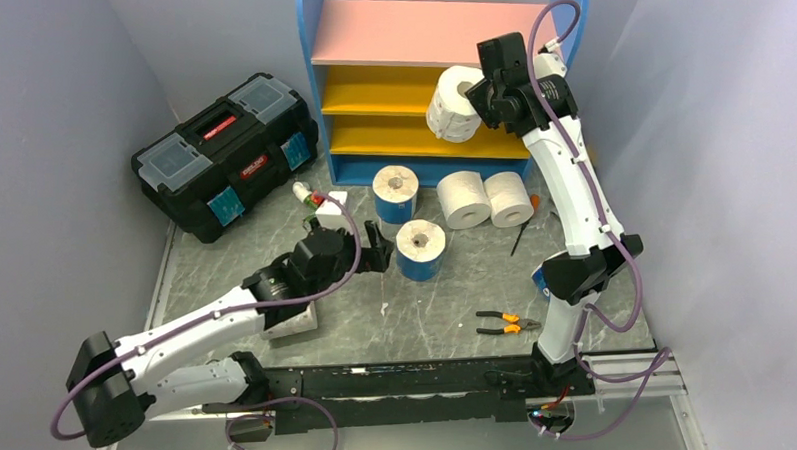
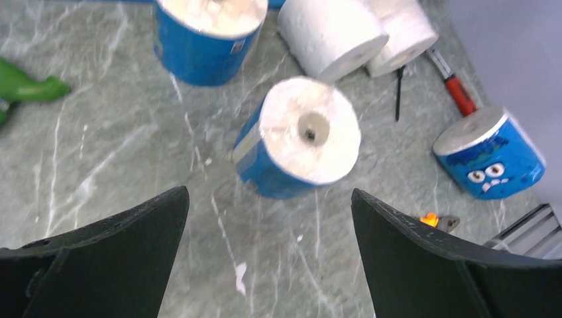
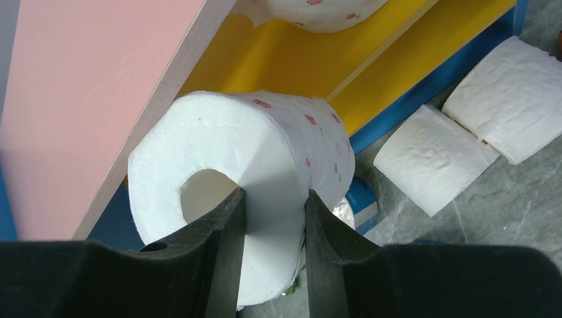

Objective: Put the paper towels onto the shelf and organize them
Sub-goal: Place the paper towel on the shelf.

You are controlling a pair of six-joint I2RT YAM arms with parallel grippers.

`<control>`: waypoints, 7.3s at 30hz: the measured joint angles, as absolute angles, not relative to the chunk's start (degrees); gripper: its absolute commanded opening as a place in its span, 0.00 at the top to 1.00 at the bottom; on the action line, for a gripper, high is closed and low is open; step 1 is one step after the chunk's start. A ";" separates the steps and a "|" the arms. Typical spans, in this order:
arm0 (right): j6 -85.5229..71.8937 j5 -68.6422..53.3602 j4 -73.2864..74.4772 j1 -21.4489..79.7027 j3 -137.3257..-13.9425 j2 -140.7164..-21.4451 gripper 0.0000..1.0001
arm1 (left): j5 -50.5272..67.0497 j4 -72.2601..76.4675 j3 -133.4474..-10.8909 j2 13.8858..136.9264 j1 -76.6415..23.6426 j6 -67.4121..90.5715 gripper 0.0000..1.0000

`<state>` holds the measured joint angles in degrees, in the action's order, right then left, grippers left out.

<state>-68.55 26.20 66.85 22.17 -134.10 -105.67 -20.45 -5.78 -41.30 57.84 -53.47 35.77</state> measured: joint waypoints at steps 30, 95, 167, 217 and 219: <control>-64.42 16.75 63.83 18.46 -134.06 -106.19 0.52 | -4.60 34.09 -65.98 91.55 -41.25 11.62 0.01; -59.46 9.91 51.37 13.82 -118.80 -94.50 0.26 | -1.19 34.63 -94.43 113.21 -39.92 6.96 0.01; -40.88 -9.47 10.79 15.97 -32.82 -28.49 0.18 | -1.63 45.17 -106.45 127.17 -37.95 6.63 0.01; -40.49 -9.28 15.73 16.23 -27.33 -22.11 0.18 | 9.82 57.82 -97.14 123.94 -32.05 11.60 0.01; -40.47 -9.23 16.25 16.23 -27.33 -22.11 0.18 | 12.91 58.28 -98.30 124.38 -30.63 13.23 0.01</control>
